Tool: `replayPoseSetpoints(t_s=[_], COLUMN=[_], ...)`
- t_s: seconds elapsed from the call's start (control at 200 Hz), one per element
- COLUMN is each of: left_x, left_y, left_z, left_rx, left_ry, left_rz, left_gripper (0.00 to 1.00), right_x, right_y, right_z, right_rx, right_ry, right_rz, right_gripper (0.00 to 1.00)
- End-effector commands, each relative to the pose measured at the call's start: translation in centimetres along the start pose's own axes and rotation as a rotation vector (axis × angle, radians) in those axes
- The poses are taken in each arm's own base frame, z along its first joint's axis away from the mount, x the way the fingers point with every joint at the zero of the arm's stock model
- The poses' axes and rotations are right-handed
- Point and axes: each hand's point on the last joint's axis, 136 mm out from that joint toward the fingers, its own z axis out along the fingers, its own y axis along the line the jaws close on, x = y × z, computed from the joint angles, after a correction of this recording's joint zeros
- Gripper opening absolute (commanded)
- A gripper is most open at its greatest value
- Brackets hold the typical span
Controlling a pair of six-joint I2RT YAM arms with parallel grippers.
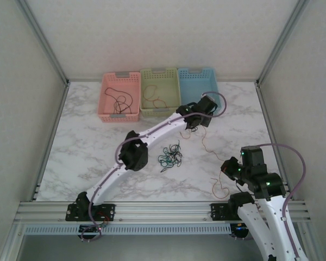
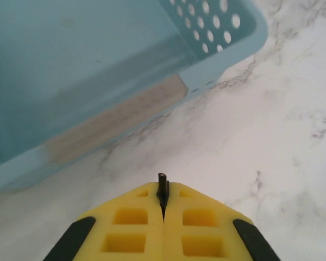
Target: Untangle the cables
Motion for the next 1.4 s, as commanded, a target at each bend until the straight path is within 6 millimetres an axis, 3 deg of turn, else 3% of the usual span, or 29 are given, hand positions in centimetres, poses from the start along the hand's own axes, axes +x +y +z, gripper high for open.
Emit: replayPoseSetpoints(t_s=[0.0,0.13,0.26,0.395,0.506,0.596,0.671,0.766,0.881,1.046,1.251,1.396], left_x=[-7.5,-8.7,-8.5,-5.6,-2.2,0.2,1.4,2.0,2.0,2.8,6.3,8.5], left_y=[3.1,7.8,15.6,24.9,30.8,33.7,34.9,35.2,34.2,31.9,30.5,29.3], left_z=[-10.6,-18.2,-27.5,-36.7,-43.5,-48.0,-50.2,-51.0,-49.9,-45.9,-42.0,-39.7], left_rx=[-0.021,-0.058,-0.207,-0.410,-0.616,-0.724,-0.774,-0.778,-0.684,-0.506,-0.421,-0.347], left_ry=[-0.200,-0.265,-0.385,-0.475,-0.514,-0.556,-0.574,-0.572,-0.566,-0.493,-0.389,-0.313], left_rz=[-0.056,-0.104,-0.195,-0.349,-0.428,-0.487,-0.510,-0.512,-0.504,-0.486,-0.491,-0.499], left_gripper=[0.00,0.00,0.00,0.00,0.00,0.00,0.00,0.00,0.00,0.00,0.00,0.00], right_x=[-1.7,-3.1,-4.6,-5.8,-6.3,-6.7,-7.1,-7.7,-8.7,-11.7,-15.8,-18.8], right_y=[0.4,-0.1,-1.7,-3.3,-4.7,-5.0,-5.1,-4.3,-0.5,6.9,17.6,24.6], right_z=[0.0,1.1,2.0,2.8,3.5,4.0,4.1,4.5,4.7,2.1,-3.6,-6.0], right_rx=[0.004,0.066,0.174,0.272,0.352,0.361,0.374,0.354,0.197,-0.030,-0.337,-0.483], right_ry=[-0.078,-0.111,-0.165,-0.217,-0.223,-0.239,-0.249,-0.244,-0.238,-0.261,-0.361,-0.406], right_rz=[-0.013,-0.016,-0.010,-0.006,0.024,0.043,0.048,0.039,-0.003,-0.092,-0.203,-0.257], right_gripper=[0.00,0.00,0.00,0.00,0.00,0.00,0.00,0.00,0.00,0.00,0.00,0.00])
